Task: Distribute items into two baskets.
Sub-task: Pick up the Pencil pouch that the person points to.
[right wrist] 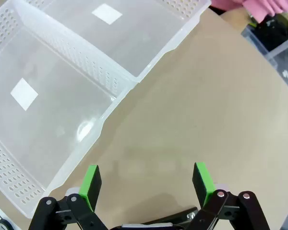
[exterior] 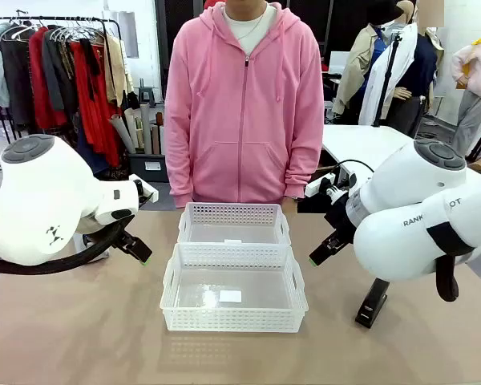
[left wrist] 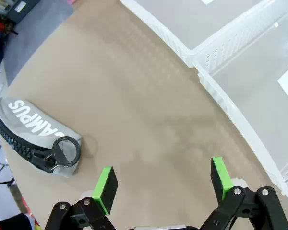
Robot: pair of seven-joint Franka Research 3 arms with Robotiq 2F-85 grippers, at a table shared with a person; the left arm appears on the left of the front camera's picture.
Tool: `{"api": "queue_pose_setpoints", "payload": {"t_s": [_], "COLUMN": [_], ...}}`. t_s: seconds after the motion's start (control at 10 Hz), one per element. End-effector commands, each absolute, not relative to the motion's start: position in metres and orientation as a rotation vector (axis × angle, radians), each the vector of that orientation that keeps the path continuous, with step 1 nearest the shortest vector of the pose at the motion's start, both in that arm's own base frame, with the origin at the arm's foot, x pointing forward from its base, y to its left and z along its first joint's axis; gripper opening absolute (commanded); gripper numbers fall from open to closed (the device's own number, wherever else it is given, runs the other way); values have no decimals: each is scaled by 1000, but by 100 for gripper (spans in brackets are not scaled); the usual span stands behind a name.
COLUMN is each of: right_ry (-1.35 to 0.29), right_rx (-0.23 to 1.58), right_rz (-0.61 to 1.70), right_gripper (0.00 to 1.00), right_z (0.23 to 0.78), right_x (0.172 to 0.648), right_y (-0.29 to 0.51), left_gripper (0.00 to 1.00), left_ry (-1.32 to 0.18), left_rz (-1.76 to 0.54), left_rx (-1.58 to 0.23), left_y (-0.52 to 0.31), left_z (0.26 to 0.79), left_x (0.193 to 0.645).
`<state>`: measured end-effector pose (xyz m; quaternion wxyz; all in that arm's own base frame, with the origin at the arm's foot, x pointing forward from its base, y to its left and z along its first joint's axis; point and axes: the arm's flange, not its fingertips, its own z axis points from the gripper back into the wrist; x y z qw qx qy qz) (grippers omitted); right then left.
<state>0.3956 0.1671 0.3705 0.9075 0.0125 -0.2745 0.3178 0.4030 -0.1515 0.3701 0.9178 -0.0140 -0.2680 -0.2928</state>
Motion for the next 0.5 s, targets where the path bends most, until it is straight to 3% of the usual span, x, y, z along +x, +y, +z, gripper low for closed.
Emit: {"api": "queue_pose_setpoints", "payload": {"t_s": [0.0,0.4], "right_ry": [-567,-567], "right_rx": [26,26], "right_rz": [656,656], "right_gripper": [100,100], "right_z": [370,370], "right_x": [396,396], "right_y": [167,167], "left_gripper": [100,100], "left_ry": [-552,-552], "left_rz": [-602,-602], "left_rx": [-29,-29], "left_y": [-152,-152], "left_z": [370,370], "left_x": [403,403]}}
